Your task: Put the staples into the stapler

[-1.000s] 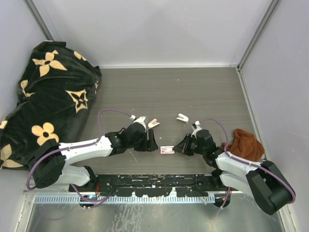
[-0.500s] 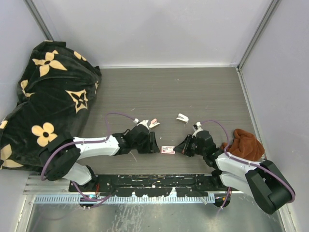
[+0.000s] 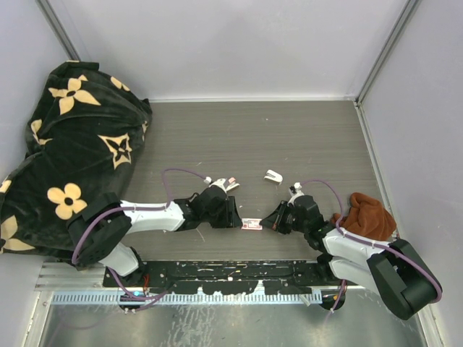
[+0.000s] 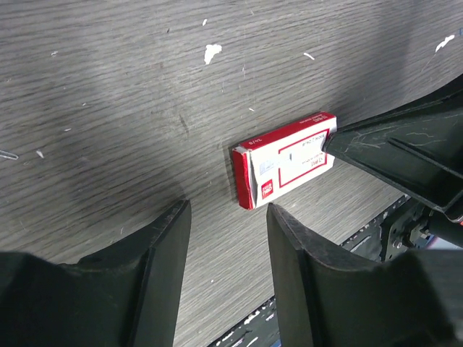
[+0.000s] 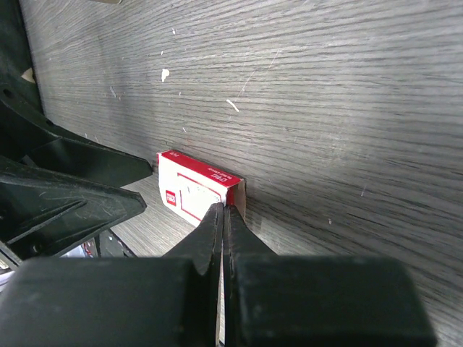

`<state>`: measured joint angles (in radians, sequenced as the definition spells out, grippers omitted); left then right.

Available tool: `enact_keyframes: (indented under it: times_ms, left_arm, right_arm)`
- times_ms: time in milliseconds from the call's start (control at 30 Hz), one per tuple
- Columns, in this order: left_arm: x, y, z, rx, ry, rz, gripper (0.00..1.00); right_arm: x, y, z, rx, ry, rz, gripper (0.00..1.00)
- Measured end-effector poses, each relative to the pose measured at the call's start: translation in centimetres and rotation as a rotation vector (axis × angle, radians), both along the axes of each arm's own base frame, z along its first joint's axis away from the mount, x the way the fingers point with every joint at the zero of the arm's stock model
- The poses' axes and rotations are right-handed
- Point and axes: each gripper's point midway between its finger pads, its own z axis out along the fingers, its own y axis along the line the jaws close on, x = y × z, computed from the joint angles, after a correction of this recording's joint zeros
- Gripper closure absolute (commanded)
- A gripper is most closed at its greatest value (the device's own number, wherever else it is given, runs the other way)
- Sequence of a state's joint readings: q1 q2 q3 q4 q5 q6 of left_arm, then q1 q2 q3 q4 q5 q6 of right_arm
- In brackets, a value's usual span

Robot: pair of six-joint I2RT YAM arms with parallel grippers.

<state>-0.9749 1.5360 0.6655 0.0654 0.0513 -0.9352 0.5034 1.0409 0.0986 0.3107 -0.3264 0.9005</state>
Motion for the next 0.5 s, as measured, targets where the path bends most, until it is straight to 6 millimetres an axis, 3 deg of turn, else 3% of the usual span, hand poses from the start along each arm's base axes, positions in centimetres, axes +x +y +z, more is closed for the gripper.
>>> enact_keyframes:
  times_ms: [500]
  left_arm:
    - [0.60,-0.80,-0.30,0.006,-0.004,-0.004,0.61]
  right_arm:
    - [-0.01,0.00,-0.01,0.001,-0.001,0.000,0.99]
